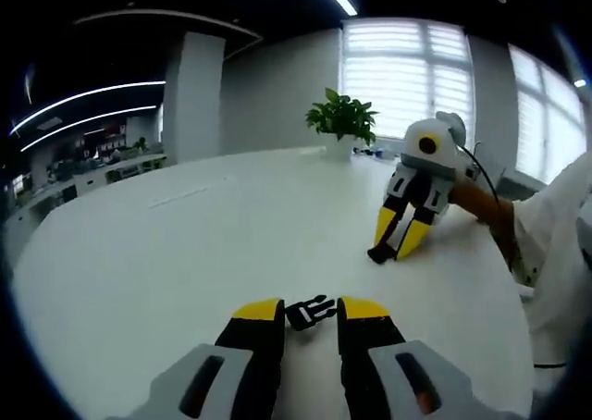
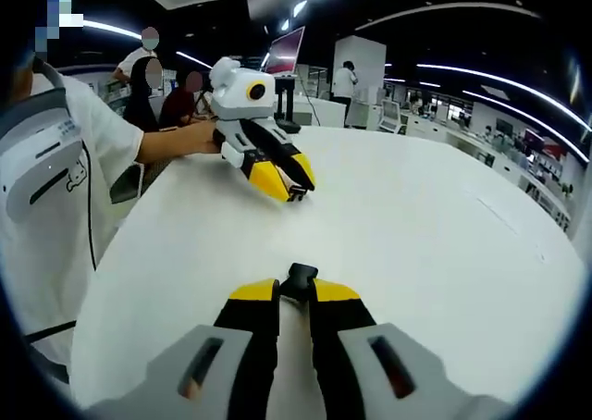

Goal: Snap the two parts of the plastic buckle together until the buckle closes and remains connected.

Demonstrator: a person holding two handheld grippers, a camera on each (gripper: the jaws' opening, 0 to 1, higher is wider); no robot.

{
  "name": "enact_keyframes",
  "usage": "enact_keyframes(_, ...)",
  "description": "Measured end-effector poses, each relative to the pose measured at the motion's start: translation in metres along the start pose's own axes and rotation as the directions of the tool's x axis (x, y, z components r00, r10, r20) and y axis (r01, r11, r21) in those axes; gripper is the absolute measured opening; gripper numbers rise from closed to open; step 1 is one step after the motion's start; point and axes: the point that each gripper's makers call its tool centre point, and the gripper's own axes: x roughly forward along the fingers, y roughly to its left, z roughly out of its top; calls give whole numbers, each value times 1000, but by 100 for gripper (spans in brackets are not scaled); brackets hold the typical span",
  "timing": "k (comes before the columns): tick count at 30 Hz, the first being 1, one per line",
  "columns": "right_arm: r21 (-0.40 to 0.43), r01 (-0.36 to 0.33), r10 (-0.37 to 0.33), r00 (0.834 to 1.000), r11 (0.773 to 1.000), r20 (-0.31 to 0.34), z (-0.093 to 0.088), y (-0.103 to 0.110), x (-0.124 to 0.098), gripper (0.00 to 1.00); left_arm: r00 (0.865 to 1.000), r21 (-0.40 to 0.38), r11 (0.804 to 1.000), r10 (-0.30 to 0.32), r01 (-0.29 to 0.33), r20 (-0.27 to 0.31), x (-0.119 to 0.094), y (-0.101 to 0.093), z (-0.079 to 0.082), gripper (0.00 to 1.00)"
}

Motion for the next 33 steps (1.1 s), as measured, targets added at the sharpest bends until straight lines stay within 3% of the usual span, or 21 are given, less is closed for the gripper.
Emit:
enact_keyframes(15, 12, -27, 27, 1000, 1000, 8, 1, 1, 1, 12, 1000, -20, 1000, -20, 19, -15, -2, -7, -8, 22)
enact_keyframes(20, 13, -29, 29, 999, 999, 16, 1, 1, 2, 12, 1000, 13, 1000, -12, 12, -11, -3, -7, -8, 23)
enact_keyframes(33, 75, -28, 21, 996, 997, 86, 8, 0, -3, 21, 1000, 40, 999, -15, 16, -15, -1, -13, -7, 39)
